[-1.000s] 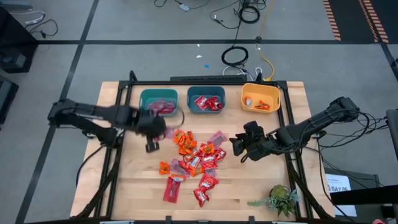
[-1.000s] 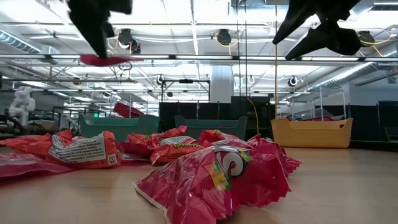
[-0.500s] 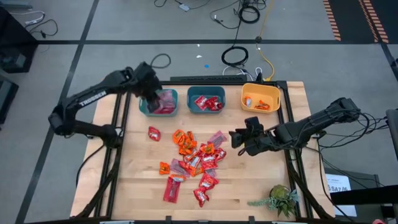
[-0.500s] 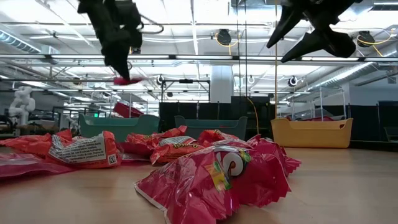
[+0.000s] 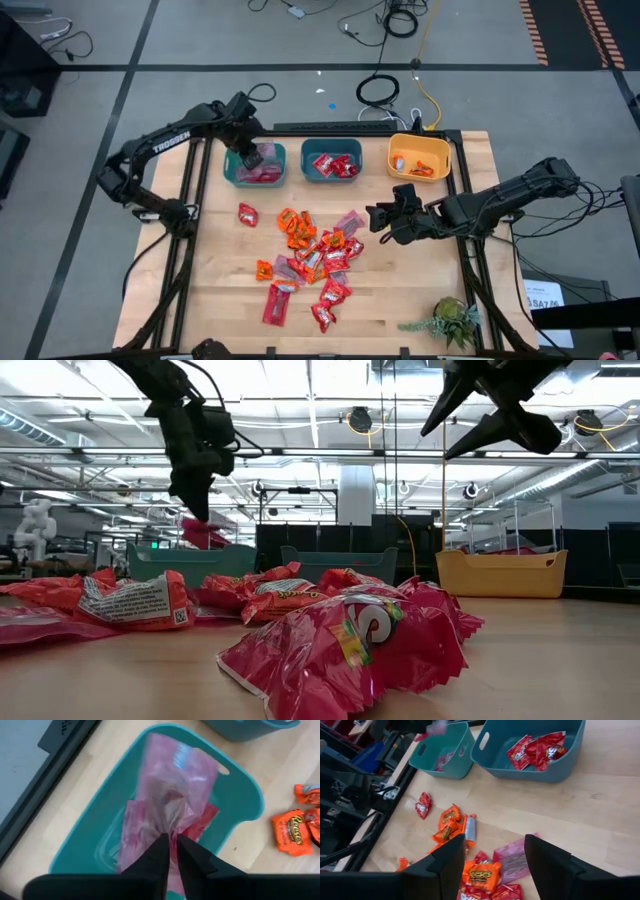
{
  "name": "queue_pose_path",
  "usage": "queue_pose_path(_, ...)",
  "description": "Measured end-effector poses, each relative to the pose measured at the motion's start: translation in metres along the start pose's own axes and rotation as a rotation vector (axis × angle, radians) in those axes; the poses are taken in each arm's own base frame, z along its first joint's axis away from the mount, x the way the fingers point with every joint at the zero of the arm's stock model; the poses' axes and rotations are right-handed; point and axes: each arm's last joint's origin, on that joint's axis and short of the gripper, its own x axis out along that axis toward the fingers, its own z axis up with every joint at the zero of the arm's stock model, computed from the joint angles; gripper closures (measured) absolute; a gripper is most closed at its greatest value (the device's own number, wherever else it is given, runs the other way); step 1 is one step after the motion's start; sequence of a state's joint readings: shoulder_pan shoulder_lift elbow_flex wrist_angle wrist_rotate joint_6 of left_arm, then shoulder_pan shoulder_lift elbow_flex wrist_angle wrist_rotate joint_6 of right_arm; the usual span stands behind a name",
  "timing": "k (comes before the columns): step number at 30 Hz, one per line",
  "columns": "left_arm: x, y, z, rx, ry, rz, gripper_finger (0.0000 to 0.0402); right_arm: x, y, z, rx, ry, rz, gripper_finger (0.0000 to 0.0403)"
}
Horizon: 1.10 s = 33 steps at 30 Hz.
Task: Sort candy
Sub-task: Put the red chocolate into the green bin, then put the red candy into the blue bin
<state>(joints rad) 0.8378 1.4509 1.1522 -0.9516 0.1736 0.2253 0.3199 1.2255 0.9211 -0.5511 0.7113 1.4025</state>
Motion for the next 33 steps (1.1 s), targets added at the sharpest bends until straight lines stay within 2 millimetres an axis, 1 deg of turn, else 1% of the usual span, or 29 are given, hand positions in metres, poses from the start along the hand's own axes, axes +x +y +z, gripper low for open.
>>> queue_pose_path(5, 0.0, 0.0, 0.0, -0.002, 0.002, -0.001, 0.0327, 0.0, 0.0, 0.0, 0.008, 0.001, 0.003, 0.0206)
queue_pose_path(9, 0.0, -0.001, -0.003, -0.007, 0.03, -0.008, 0.0322, 0.0, 0.0, 0.0, 0.005, 0.001, 0.002, 0.0206)
queue_pose_path(15, -0.001, -0.002, -0.007, -0.022, 0.069, -0.016, 0.0322, 0.0, 0.0, 0.0, -0.115, 0.003, 0.002, 0.0206)
queue_pose_path(19, -0.006, -0.008, -0.009, -0.049, 0.068, -0.019, 0.0322, 0.0, 0.0, 0.0, -0.165, 0.004, 0.003, 0.0206)
queue_pose_path(24, -0.016, -0.024, -0.01, -0.047, 0.026, -0.027, 0.0322, 0.0, 0.0, 0.0, -0.179, 0.003, 0.002, 0.0206)
queue_pose_path(29, -0.024, -0.045, -0.01, -0.066, -0.008, -0.049, 0.0321, 0.002, -0.001, 0.003, -0.234, -0.002, -0.008, 0.0206)
queue_pose_path(33, -0.024, -0.065, -0.011, 0.001, -0.002, -0.077, 0.0321, 0.005, -0.002, 0.007, -0.281, -0.012, -0.021, 0.0206)
